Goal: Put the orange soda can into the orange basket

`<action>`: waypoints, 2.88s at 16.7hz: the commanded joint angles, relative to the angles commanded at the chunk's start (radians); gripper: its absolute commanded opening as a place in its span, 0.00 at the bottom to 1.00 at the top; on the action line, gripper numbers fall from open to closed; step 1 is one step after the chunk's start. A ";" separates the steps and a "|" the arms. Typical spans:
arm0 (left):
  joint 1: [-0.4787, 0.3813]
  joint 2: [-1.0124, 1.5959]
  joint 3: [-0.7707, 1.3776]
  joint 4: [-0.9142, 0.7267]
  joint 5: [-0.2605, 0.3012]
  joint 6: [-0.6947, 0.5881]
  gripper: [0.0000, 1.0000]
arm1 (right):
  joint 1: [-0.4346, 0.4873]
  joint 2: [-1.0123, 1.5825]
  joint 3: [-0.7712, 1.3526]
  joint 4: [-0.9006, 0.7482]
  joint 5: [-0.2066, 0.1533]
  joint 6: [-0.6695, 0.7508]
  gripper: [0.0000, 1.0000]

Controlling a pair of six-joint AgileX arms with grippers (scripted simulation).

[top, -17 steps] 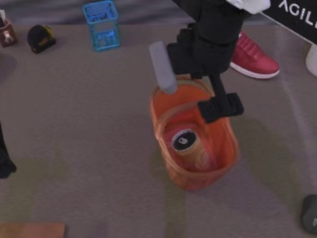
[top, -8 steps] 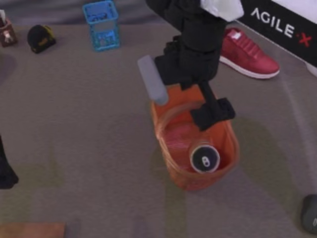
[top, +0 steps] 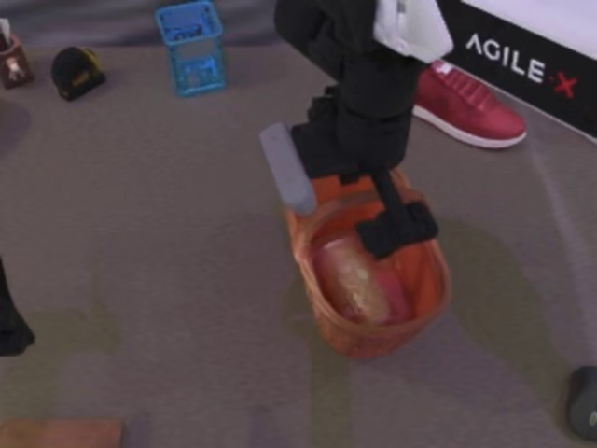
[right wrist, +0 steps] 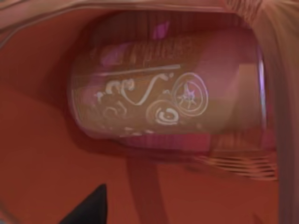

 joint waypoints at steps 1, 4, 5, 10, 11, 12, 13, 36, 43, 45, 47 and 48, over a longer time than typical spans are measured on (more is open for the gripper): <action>0.000 0.000 0.000 0.000 0.000 0.000 1.00 | 0.000 0.000 0.000 0.000 0.000 0.000 1.00; 0.000 0.000 0.000 0.000 0.000 0.000 1.00 | 0.000 0.000 0.000 0.000 0.000 0.000 0.85; 0.000 0.000 0.000 0.000 0.000 0.000 1.00 | 0.000 0.000 0.000 0.000 0.000 0.000 0.77; 0.000 0.000 0.000 0.000 0.000 0.000 1.00 | 0.000 0.000 0.000 0.000 0.000 0.000 0.40; 0.000 0.000 0.000 0.000 0.000 0.000 1.00 | 0.000 0.000 0.000 0.000 0.000 0.000 0.32; 0.000 0.000 0.000 0.000 0.000 0.000 1.00 | 0.000 0.000 0.000 0.000 0.000 0.000 0.25; 0.000 0.000 0.000 0.000 0.000 0.000 1.00 | 0.000 0.000 0.000 0.000 0.000 0.000 0.17; 0.000 0.000 0.000 0.000 0.000 0.000 1.00 | 0.000 0.000 0.000 0.000 0.000 0.000 0.00; 0.000 0.000 0.000 0.000 0.000 0.000 1.00 | 0.000 0.000 0.000 0.000 0.000 0.000 0.00; 0.000 0.000 0.000 0.000 0.000 0.000 1.00 | 0.000 0.000 0.000 0.000 0.000 0.000 0.00; 0.000 0.000 0.000 0.000 0.000 0.000 1.00 | -0.001 0.001 0.004 -0.004 0.000 -0.001 0.00; 0.000 0.000 0.000 0.000 0.000 0.000 1.00 | -0.002 0.001 0.018 -0.018 0.000 -0.006 0.00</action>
